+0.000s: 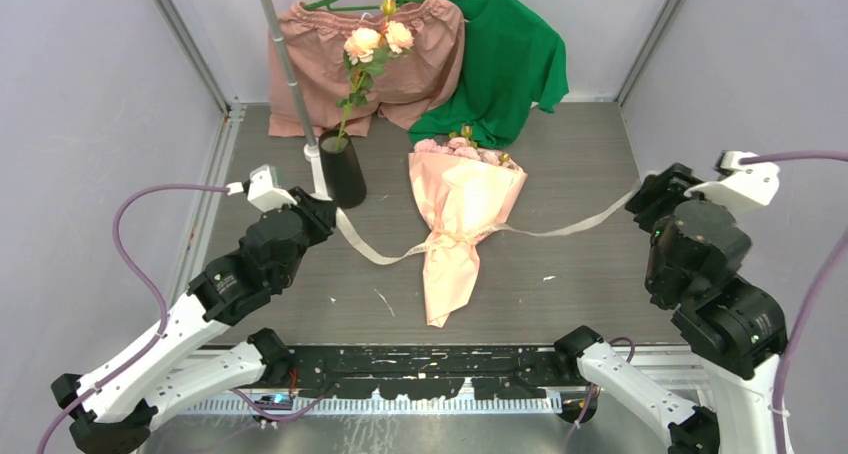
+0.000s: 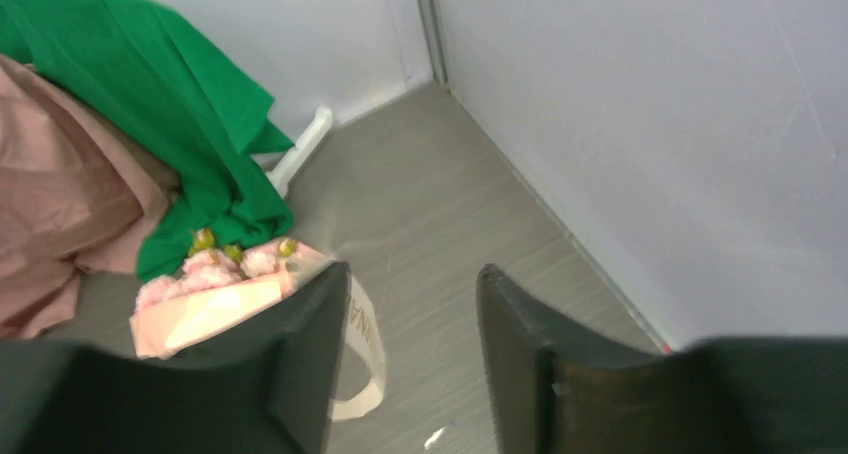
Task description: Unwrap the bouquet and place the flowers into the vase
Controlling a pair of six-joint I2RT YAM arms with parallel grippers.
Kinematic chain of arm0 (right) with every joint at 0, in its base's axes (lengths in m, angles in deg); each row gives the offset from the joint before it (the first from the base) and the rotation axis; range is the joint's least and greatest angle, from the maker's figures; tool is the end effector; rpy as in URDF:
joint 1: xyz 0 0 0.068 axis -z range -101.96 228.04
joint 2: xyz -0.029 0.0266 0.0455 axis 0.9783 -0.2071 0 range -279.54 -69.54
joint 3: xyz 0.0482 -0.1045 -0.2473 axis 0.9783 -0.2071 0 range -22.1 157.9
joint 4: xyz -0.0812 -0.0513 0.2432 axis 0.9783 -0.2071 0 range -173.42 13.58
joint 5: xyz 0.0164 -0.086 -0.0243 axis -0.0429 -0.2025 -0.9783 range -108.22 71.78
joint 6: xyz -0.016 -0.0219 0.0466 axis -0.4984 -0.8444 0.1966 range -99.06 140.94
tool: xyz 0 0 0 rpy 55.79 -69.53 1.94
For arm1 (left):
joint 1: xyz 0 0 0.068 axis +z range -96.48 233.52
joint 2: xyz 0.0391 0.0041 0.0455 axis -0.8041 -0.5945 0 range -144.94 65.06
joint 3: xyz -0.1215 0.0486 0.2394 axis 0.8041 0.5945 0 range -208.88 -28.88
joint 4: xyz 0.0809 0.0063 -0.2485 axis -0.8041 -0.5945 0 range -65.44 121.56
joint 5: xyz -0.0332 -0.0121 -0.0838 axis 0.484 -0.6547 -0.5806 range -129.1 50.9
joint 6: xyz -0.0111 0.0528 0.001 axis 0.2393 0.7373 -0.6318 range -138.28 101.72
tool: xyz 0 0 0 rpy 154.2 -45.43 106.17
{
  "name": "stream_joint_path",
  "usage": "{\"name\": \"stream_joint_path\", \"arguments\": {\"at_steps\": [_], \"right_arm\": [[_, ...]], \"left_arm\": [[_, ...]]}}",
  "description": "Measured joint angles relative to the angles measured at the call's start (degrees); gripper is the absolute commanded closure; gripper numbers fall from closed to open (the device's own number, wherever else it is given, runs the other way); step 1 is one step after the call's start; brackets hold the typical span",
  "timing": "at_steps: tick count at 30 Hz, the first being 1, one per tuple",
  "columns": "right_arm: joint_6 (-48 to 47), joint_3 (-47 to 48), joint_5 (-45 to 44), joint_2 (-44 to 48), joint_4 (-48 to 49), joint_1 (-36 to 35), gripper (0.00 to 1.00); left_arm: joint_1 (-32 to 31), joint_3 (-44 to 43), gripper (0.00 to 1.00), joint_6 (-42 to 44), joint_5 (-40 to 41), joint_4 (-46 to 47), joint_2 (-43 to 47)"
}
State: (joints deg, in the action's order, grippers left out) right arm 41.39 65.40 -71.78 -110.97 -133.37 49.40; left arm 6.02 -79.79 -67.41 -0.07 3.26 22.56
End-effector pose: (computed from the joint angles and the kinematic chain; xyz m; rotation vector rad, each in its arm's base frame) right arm 0.0508 -0.0049 0.4883 0.5359 1.5989 -0.1803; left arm 0.1209 -0.0988 0.3524 -0.4772 1.8087 -0.5232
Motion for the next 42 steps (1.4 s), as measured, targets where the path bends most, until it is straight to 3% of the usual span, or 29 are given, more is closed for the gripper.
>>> {"name": "stream_joint_path", "arguments": {"at_steps": [3, 9, 16, 22, 31, 42], "right_arm": [[-0.11, -4.35, 0.85, 0.59, 1.05, 0.02, 0.2], [1.84, -18.1, 9.14, -0.83, 6.34, 0.15, 0.18], [6.71, -30.08, 19.06, -13.57, 18.49, 0.15, 0.25], [9.25, -33.86, 24.65, -24.9, 26.73, 0.13, 0.26], [11.34, -33.94, 30.21, -36.7, 35.63, 0.13, 0.26], [12.92, -33.68, 32.65, -50.23, 42.38, 0.09, 0.27]], "left_arm": [[0.02, -0.02, 0.27, 1.31, -0.7, -0.37, -1.03], [0.07, -0.04, 0.01, 4.9, -9.09, 2.4, -9.18], [-0.02, 0.48, 0.03, 7.41, -19.02, 10.29, -20.79], [-1.86, 3.82, 0.04, 6.4, -25.18, 18.78, -30.47], [-12.79, 12.79, 0.05, 1.2, -25.4, 25.57, -36.83], [-13.14, 12.66, 0.05, 0.0, -22.75, 32.57, -44.19]]}}
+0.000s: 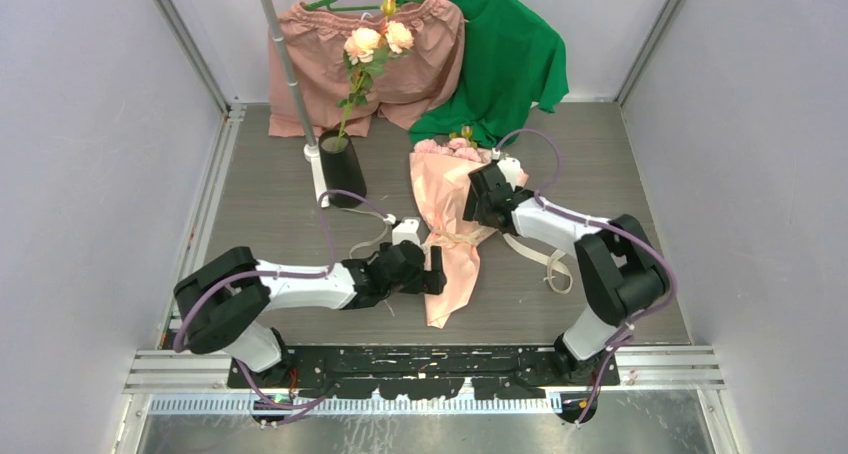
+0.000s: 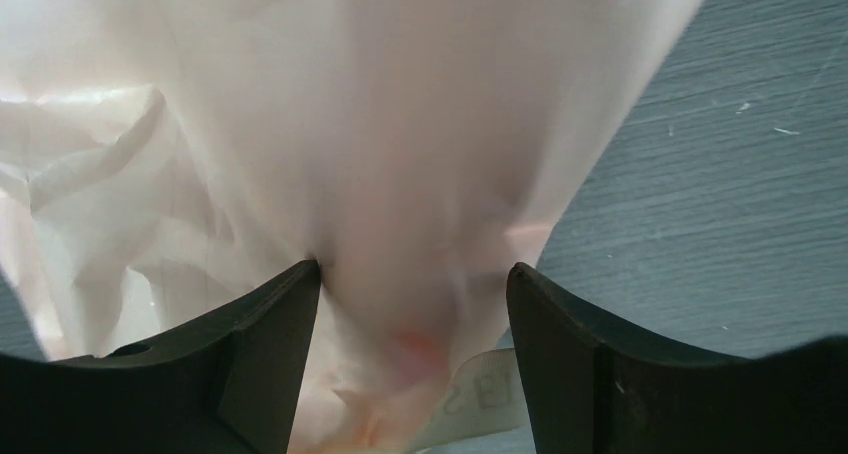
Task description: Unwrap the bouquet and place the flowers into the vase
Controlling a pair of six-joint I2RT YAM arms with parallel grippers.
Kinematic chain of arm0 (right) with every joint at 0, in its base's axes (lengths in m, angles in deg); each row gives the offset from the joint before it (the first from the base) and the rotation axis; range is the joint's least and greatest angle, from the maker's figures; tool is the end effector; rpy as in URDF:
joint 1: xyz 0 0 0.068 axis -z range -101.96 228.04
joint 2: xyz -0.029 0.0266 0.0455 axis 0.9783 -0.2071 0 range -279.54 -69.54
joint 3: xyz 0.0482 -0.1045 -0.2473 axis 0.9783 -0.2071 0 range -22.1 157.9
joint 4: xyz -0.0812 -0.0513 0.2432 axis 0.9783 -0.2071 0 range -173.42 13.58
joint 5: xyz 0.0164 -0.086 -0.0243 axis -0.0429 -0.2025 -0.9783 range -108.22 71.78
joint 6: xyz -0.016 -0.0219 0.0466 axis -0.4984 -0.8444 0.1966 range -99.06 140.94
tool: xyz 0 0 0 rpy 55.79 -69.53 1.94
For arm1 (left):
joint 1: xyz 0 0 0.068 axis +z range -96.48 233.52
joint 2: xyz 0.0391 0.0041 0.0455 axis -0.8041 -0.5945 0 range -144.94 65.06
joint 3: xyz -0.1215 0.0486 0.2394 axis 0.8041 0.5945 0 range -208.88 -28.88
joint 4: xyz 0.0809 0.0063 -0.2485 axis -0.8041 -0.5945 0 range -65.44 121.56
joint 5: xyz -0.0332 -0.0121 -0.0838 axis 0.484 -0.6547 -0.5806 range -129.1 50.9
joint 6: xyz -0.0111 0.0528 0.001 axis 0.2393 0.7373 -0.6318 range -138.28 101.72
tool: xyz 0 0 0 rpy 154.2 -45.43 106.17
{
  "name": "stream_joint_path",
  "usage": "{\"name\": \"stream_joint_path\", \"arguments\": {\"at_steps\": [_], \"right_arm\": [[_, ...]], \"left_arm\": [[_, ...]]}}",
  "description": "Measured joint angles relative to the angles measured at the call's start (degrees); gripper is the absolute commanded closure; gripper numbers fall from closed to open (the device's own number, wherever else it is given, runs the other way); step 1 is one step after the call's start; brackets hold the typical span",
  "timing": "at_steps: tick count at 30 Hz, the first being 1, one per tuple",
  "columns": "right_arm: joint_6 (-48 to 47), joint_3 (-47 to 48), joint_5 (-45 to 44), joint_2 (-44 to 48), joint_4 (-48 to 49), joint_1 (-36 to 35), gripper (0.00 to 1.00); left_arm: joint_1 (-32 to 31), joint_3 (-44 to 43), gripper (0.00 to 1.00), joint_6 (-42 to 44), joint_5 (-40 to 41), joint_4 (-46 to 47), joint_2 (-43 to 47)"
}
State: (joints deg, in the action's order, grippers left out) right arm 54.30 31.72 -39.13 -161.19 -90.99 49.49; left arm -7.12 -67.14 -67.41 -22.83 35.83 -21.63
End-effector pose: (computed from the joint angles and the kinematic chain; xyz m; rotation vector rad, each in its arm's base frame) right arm 0.2901 0.1434 0.1895 0.2510 2.3914 0.0406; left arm 0.1507 -0.2477 0.1582 0.0959 2.3889 -0.6291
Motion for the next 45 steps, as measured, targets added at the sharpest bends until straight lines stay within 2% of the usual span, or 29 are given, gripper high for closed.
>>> {"name": "stream_joint_path", "arguments": {"at_steps": [5, 11, 21, 26, 33, 38, 45], "right_arm": [[0.15, 2.49, 0.02, -7.82, 1.4, -0.04, 0.27], [-0.39, 7.74, -1.03, -13.05, 1.27, 0.24, 0.28], [-0.66, 14.47, 0.46, -17.99, 1.46, 4.85, 0.28], [-1.18, 14.58, 0.92, -18.03, 1.79, 5.07, 0.27], [-3.39, 12.72, 1.86, -12.55, 2.01, 4.5, 0.27], [-5.81, 12.7, 1.68, -2.64, 1.42, 2.32, 0.31], [-9.35, 11.37, 4.44, 8.55, -0.09, 0.04, 0.31]], "left_arm": [[0.02, -3.61, 0.05, 0.07, 0.55, 5.9, -5.95], [0.57, -6.97, 0.05, 0.02, -0.28, 11.91, -11.37], [3.65, -11.19, 0.05, -0.24, -4.04, 17.59, -17.0], [5.79, -10.97, 0.05, -0.31, -5.73, 18.43, -17.11], [6.21, -7.89, 0.05, -0.59, -6.38, 22.14, -16.04], [5.62, -5.16, 0.06, -0.48, -6.67, 22.4, -13.77], [5.46, -3.15, 0.07, -0.68, -7.1, 22.86, -12.13]]}}
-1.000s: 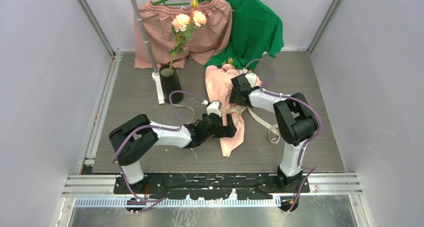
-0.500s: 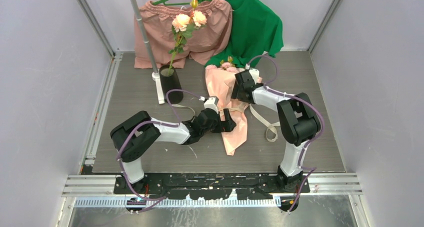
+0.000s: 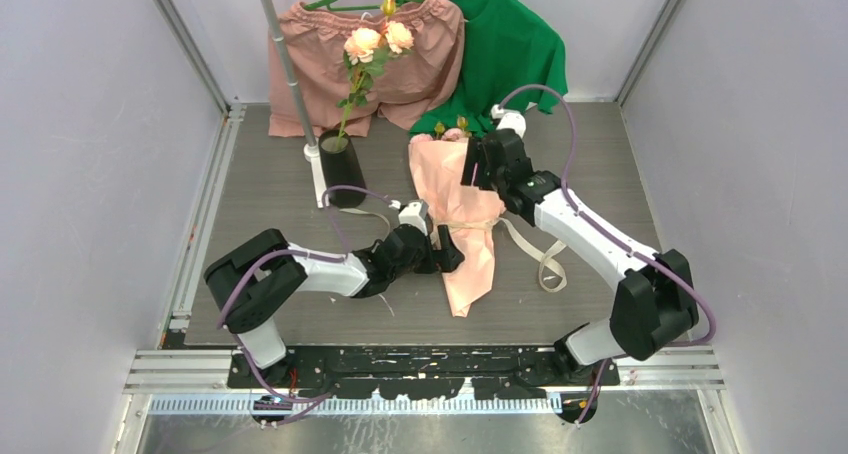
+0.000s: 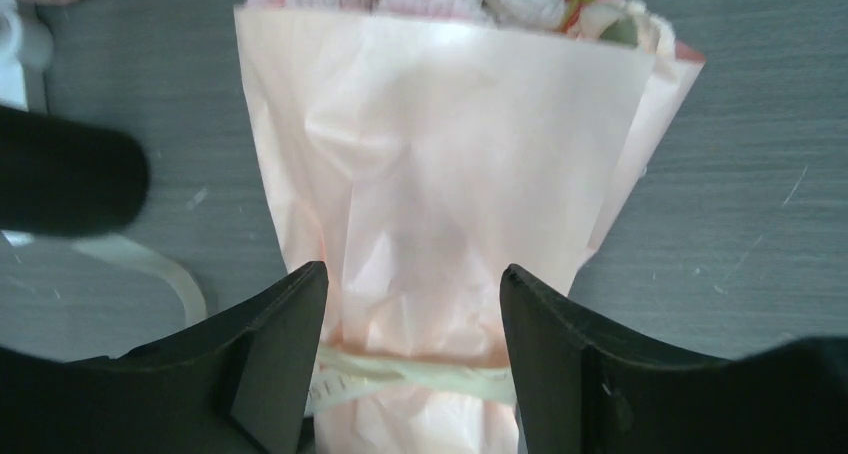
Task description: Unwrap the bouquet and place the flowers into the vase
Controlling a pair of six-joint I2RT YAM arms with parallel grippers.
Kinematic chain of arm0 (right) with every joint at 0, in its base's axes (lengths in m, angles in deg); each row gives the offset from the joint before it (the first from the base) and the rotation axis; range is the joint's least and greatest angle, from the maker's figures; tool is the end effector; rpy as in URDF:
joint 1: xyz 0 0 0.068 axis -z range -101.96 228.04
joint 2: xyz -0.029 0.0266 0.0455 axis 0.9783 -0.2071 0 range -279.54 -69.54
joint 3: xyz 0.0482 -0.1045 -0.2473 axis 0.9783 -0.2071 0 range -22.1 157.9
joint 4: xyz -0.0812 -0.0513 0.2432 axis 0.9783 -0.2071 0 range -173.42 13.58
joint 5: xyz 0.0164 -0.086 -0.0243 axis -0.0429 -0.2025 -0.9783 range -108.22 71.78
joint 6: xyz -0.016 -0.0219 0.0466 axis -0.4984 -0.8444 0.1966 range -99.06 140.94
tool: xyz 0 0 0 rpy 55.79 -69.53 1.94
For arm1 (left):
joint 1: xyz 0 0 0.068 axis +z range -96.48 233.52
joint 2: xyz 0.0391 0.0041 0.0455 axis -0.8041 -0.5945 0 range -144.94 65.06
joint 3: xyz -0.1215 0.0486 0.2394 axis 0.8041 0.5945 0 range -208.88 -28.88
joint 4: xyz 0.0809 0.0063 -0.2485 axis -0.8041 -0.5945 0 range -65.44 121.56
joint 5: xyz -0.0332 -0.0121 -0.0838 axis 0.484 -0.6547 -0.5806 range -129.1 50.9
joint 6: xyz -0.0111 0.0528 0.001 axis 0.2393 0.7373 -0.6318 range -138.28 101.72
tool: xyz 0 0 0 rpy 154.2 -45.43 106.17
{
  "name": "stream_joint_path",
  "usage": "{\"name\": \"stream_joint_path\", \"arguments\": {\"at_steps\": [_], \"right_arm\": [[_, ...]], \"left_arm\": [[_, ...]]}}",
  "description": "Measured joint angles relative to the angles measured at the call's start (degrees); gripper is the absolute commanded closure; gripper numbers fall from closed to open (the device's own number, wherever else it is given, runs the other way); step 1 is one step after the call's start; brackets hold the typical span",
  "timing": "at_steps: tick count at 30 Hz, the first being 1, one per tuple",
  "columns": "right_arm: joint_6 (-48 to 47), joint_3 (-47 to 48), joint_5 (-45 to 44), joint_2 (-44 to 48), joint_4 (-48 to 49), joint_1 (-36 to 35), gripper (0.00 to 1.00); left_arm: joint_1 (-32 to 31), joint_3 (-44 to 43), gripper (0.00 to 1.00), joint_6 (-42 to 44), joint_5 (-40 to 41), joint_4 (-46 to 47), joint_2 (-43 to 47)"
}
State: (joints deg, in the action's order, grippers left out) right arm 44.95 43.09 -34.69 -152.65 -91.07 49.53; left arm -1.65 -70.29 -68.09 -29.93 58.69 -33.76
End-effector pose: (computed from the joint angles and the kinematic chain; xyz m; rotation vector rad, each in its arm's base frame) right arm 0.2957 0.1492 0.2991 0.0843 2.1208 0.2383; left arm 0.1972 -0.2736 0.1452 0.0018 2.2337 -0.9071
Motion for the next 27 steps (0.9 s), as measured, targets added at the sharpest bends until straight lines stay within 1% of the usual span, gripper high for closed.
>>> {"name": "stream_joint_path", "arguments": {"at_steps": [6, 8, 12, 16, 18, 22, 27], "right_arm": [[-4.26, -5.46, -1.05, 1.7, -6.8, -5.97, 0.31], [-4.76, -7.8, -1.05, 2.95, -9.44, -7.63, 0.35], [-4.9, -10.99, -1.33, 7.56, -12.72, -8.39, 0.37], [-4.94, -12.79, -2.95, 10.27, -12.81, -8.22, 0.38], [-5.14, -13.38, -3.89, 9.46, -12.79, -8.15, 0.4], [-5.73, -13.51, -4.9, 5.57, -12.37, -8.13, 0.41], [-6.23, -13.49, -5.88, 0.9, -11.02, -8.13, 0.42]], "left_arm": [[-0.33, 2.89, 0.07, -0.81, 0.17, -2.23, 3.74], [-0.37, 3.37, 0.07, -0.85, 0.44, -3.8, 4.92], [-0.48, 4.09, 0.07, -0.9, 0.85, -6.64, 6.91], [-0.92, 5.35, 0.07, -1.07, 1.31, -8.72, 9.62], [-1.27, 6.1, 0.08, -1.11, 1.75, -9.49, 11.45], [-1.6, 7.39, 0.08, -1.18, 3.37, -10.23, 14.62], [-1.7, 7.87, 0.08, -1.09, 4.44, -11.23, 15.1]]}}
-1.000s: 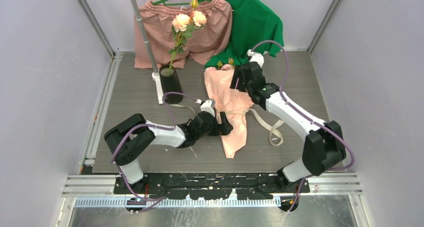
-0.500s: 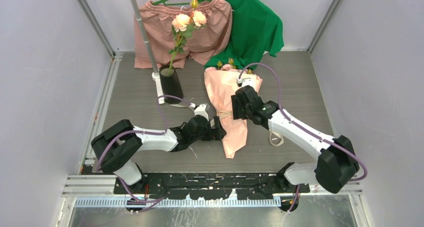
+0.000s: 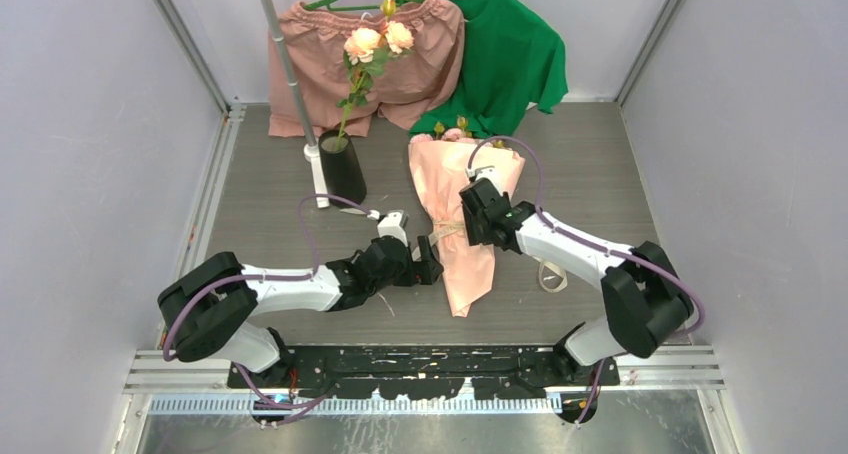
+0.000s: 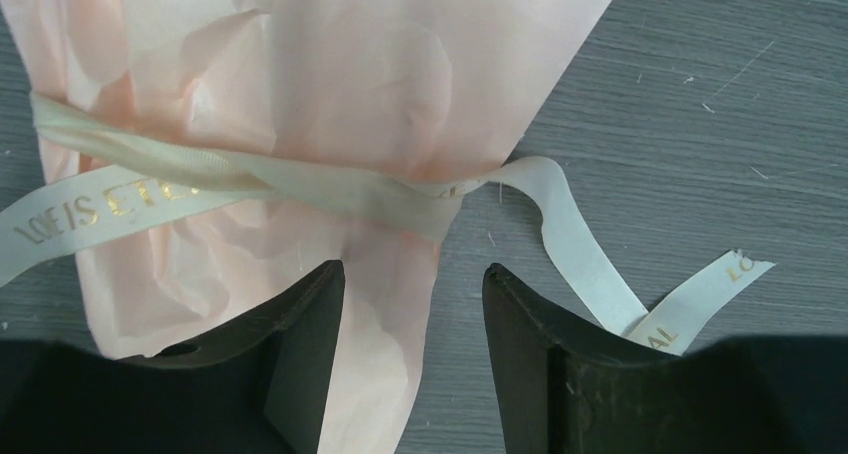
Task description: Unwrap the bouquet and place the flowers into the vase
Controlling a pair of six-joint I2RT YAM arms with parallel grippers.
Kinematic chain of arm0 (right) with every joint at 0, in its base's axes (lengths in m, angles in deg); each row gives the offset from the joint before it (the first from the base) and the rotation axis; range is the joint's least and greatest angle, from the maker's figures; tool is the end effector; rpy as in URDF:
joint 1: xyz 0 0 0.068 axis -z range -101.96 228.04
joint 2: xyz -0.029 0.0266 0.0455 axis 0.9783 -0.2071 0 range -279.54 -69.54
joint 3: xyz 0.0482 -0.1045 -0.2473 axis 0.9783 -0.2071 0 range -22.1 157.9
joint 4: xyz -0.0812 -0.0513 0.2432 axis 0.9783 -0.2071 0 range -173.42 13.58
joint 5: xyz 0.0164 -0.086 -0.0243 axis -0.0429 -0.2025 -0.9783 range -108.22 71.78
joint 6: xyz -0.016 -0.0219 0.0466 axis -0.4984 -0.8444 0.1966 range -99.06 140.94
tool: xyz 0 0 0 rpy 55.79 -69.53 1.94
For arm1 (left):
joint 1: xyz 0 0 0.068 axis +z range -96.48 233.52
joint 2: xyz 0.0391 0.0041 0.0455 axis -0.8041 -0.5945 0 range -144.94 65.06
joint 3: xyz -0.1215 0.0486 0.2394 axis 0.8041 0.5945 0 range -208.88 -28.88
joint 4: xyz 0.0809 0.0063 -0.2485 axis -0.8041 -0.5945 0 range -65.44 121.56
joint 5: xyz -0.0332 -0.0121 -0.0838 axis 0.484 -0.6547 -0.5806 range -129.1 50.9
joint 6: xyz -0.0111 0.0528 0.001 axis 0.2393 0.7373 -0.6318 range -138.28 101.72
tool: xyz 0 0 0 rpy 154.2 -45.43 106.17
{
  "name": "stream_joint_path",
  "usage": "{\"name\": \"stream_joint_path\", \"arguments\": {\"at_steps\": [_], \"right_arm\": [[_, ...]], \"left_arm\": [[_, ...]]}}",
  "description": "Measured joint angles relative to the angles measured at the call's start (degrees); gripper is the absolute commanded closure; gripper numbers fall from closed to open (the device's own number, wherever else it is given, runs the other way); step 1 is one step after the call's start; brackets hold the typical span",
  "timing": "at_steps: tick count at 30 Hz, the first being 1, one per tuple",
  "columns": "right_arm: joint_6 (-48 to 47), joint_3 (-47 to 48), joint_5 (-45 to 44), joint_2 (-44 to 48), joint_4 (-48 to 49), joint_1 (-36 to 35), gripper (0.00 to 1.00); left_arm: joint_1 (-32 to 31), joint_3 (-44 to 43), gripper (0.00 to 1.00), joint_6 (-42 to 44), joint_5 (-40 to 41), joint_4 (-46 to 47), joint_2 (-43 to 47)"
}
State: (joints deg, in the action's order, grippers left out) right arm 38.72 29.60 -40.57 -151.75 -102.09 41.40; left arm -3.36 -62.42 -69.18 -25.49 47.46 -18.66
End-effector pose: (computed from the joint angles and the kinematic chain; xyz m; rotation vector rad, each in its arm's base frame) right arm 0.2370 0.1594 0.2135 -0.2560 2.4358 -0.0896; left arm 0.1621 -0.2332 0.1650 -0.0244 2.2693 -0.8078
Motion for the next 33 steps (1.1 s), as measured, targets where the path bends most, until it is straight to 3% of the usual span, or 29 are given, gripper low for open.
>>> {"name": "stream_joint_path", "arguments": {"at_steps": [7, 16, 18, 23, 26, 33], "right_arm": [[-0.39, 2.08, -1.18, -6.84, 2.51, 1.29, 0.43], [-0.96, 4.57, -2.29, -8.85, 4.28, 4.0, 0.44], [-1.07, 5.27, -2.51, -9.44, 4.35, 4.39, 0.5], [-1.16, 6.12, -2.47, -11.45, 4.79, 4.92, 0.84], [-1.16, 6.12, -2.36, -11.8, 4.74, 5.03, 0.97], [-1.09, 6.12, -2.03, -11.78, 4.68, 5.38, 0.99]], "left_arm": [[0.0, 0.79, 0.08, -0.02, 0.44, -0.35, 0.0], [0.0, 0.81, 0.08, 0.09, 0.57, -0.33, 0.0], [0.0, 0.81, 0.08, 0.11, 0.59, -0.33, 0.0], [0.0, 0.81, 0.08, 0.11, 0.59, -0.35, 0.0], [0.0, 0.81, 0.08, 0.13, 0.59, -0.33, 0.0], [0.0, 0.81, 0.08, 0.13, 0.57, -0.33, 0.0]]}}
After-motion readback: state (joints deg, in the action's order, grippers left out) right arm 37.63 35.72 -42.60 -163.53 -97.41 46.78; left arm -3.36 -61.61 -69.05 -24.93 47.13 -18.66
